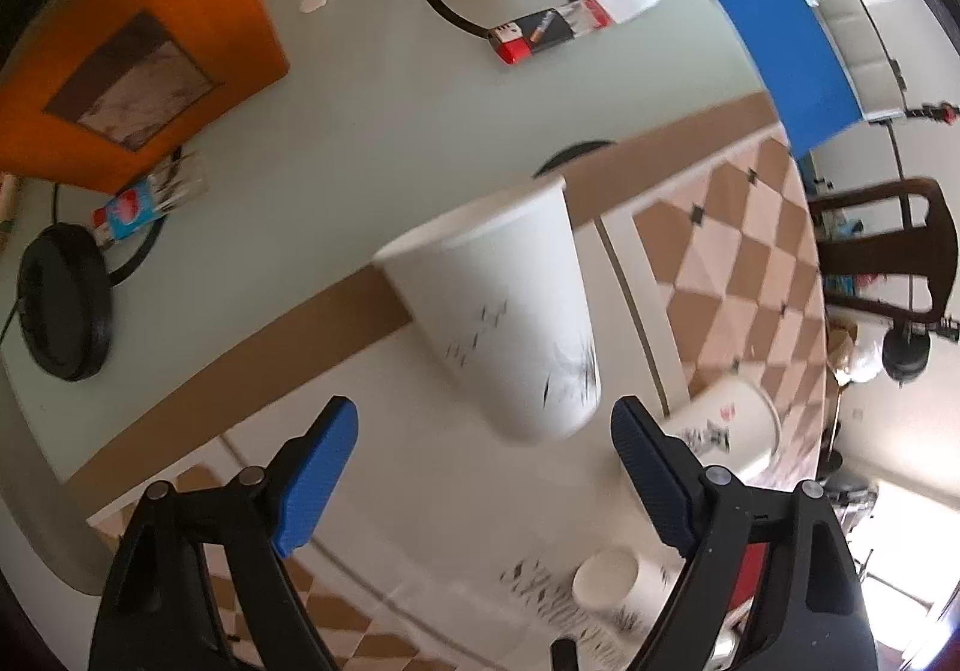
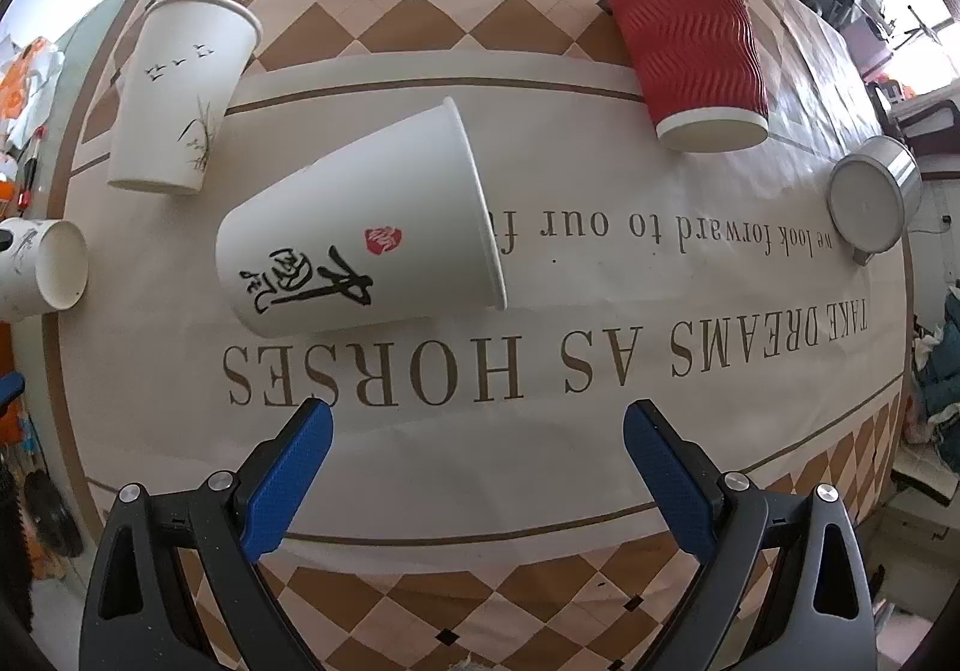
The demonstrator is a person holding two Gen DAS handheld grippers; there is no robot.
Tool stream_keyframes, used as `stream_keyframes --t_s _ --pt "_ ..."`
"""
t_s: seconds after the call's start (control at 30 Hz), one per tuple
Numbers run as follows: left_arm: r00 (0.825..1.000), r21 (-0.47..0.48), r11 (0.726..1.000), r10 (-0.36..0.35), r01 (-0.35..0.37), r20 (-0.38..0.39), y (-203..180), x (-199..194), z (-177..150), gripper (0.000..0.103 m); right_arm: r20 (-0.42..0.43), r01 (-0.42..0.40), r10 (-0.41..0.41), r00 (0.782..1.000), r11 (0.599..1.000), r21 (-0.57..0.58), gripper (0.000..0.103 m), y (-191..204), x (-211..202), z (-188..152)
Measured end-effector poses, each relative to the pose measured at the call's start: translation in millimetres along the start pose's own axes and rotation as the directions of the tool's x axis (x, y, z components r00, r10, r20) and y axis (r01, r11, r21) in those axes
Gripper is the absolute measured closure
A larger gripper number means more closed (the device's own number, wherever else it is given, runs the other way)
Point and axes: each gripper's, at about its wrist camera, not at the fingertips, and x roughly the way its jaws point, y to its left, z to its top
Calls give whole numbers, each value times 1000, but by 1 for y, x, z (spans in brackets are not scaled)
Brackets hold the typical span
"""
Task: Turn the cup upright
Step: 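Reach the left gripper to the rim-down white bird cup and grasp it, then lift the bird cup with the left gripper and turn it toward the right gripper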
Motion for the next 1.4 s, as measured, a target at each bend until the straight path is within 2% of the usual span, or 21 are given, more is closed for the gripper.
stream_keyframes --t_s 0.17,0.23,0.37,0.5,0.57,0.63,0.73,0.93,1.17,1.27,1.4 --pt "1000 -18 1000 11 -11 26 -4 13 16 20 9 11 -11 1000 1000 3 4 0 4 9" --pt "999 -13 1000 17 -17 33 -6 16 22 31 5 15 -15 1000 1000 3 4 -1 6 13" --pt "998 5 1000 23 -24 51 -6 17 26 36 10 21 -21 1000 1000 4 4 -8 11 13" --pt "992 112 990 73 -84 101 -14 9 25 37 8 24 -24 1000 1000 11 4 -19 11 8" --pt "986 189 974 103 -127 132 -19 4 20 38 11 26 -27 1000 1000 11 4 -18 9 3" --pt "976 265 948 136 -178 168 -25 -1 15 38 18 28 -28 999 1000 13 4 -21 7 0" --pt "963 393 888 166 -239 211 -30 -6 6 38 30 32 -32 999 999 17 4 -26 2 -9" --pt "937 574 746 213 -338 276 -29 -10 -20 38 63 51 -54 997 998 41 4 -40 -12 -30" --pt "937 673 654 196 -345 289 -20 -18 -62 39 85 78 -83 993 995 62 4 -59 -23 -61" --pt "937 715 607 183 -346 298 -22 -19 -96 39 91 88 -93 991 994 67 4 -70 -25 -74" --pt "943 770 544 168 -332 288 -15 -24 -134 39 76 53 -60 995 994 90 4 -89 -24 -84"
